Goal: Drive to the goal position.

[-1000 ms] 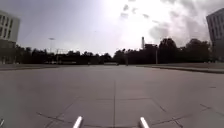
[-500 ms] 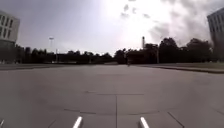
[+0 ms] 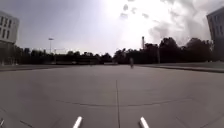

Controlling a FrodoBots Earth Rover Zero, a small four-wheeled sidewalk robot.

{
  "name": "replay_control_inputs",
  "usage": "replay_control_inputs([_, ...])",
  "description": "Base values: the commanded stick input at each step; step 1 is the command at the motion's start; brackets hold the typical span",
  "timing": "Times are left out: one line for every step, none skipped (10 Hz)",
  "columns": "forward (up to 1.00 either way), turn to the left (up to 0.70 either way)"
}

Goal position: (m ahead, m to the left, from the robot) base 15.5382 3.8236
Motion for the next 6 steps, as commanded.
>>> replay_control_inputs([0.99,0.01])
replay_control_inputs([0.99,0.01])
replay_control_inputs([0.99,0.01])
replay_control_inputs([0.99,0.01])
replay_control_inputs([0.99,0.01])
replay_control_inputs([0.99,0.01])
